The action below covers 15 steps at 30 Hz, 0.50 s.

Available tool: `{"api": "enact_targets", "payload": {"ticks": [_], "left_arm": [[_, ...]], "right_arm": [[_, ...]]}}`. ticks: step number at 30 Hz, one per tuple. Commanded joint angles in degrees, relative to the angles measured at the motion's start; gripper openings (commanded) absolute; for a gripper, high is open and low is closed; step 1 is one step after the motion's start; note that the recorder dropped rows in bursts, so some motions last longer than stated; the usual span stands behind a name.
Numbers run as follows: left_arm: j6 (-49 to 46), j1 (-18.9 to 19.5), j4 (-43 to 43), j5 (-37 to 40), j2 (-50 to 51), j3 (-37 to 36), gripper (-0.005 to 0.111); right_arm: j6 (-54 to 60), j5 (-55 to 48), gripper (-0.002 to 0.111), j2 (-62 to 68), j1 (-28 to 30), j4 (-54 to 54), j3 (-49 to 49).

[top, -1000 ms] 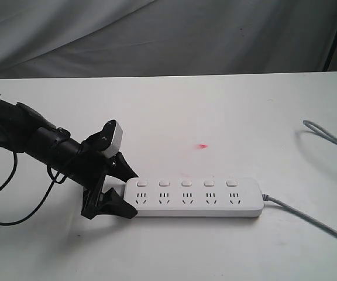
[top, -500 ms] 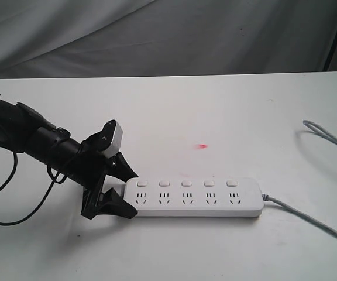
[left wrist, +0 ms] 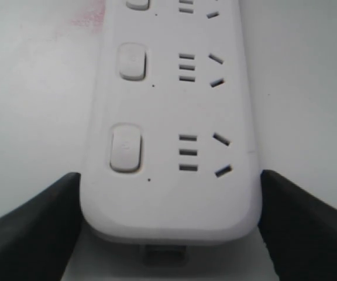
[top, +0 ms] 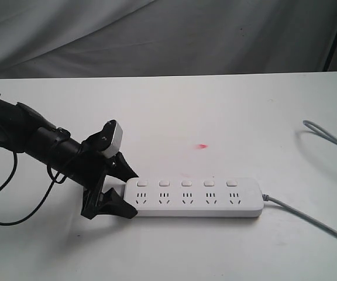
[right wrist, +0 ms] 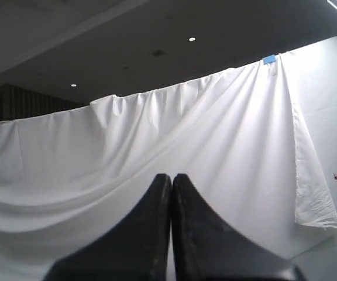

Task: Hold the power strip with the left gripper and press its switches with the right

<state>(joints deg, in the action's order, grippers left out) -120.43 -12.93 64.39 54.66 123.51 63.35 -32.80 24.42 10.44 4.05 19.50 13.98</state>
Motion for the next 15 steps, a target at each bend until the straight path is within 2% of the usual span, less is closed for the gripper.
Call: {"api": "enact_targets", "payload": {"ticks": [1,6,10,13,15], "left_arm": [[0.44,-0.36,-0.16,-0.91,0.36,0.32,0.000],[0.44,-0.36,-0.16,-0.91,0.36,0.32,0.000],[0.44,-0.36,-0.16,-0.91,0.36,0.32,0.000],[0.44,-0.36,-0.16,-0.77,0.36,0.32,0.000],[0.44,-0.36,-0.16,-0.77,0.36,0.32,0.000]], "right_arm": [[-2.35,-3.03,0.000,11.57,-0.05,4.94,10.95],[-6.65,-13.14,0.000,26.83,-0.05,12.32,24.81],[-6.53,-14.62,0.000,36.24,-0.05,12.54,32.62],[-6.28,-15.18,0.000,43.39,-0.05,16.66,38.50],[-6.28,-20.97,0.000,50.16,-0.05,19.77,44.56]]}}
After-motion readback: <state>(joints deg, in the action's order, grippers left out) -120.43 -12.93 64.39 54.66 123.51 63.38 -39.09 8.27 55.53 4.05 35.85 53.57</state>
